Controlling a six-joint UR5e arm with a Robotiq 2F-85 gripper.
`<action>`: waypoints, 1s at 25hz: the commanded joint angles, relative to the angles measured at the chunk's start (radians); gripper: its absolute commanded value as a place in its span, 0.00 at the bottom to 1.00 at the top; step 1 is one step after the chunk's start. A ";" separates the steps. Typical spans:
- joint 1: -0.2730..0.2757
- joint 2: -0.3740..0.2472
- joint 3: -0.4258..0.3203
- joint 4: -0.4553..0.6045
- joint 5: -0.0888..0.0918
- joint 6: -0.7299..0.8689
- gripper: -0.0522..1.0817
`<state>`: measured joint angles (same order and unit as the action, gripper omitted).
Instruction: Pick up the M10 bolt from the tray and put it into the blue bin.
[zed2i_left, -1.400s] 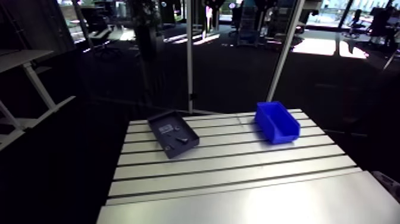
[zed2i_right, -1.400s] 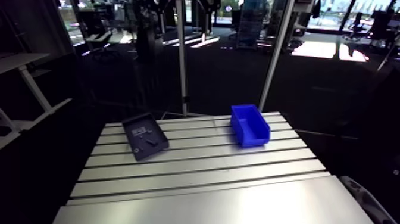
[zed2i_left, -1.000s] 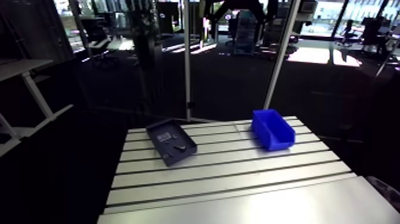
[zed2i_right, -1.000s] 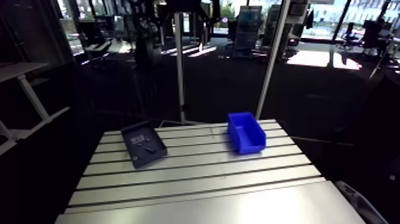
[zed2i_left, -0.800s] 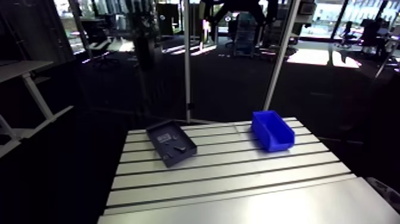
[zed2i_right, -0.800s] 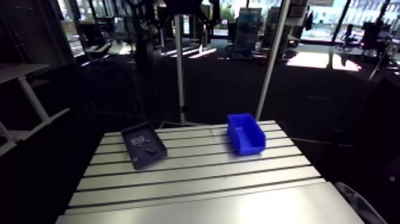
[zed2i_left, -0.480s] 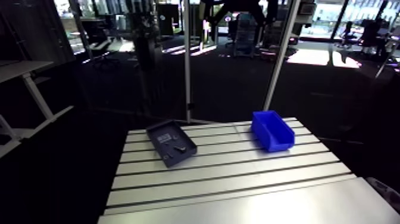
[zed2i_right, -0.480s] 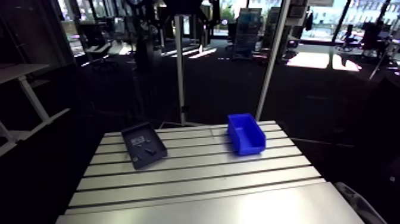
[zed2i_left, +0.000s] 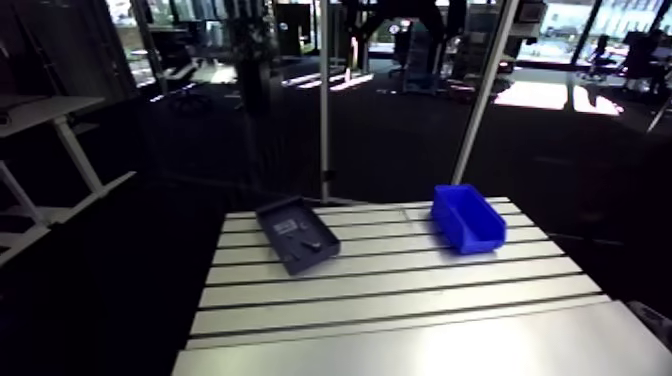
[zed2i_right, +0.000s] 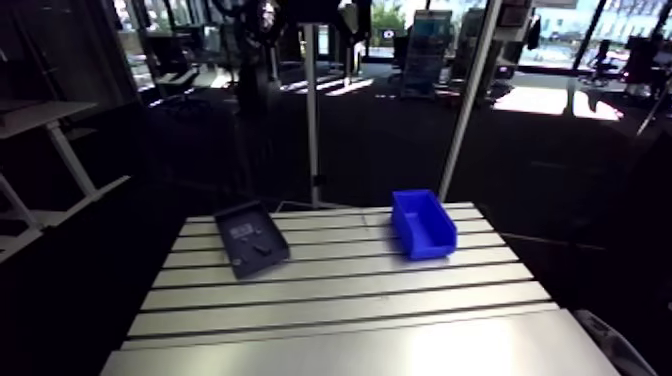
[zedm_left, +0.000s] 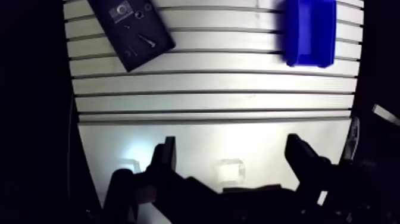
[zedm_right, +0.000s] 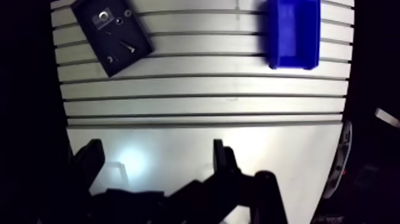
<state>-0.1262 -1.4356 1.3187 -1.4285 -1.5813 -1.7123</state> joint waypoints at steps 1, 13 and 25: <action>0.022 0.007 0.020 -0.048 0.005 -0.154 0.05; 0.076 0.063 0.075 -0.234 0.091 -0.490 0.05; 0.134 0.200 0.072 -0.300 0.094 -0.725 0.05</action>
<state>-0.0152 -1.2789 1.3901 -1.7141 -1.4866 -2.3582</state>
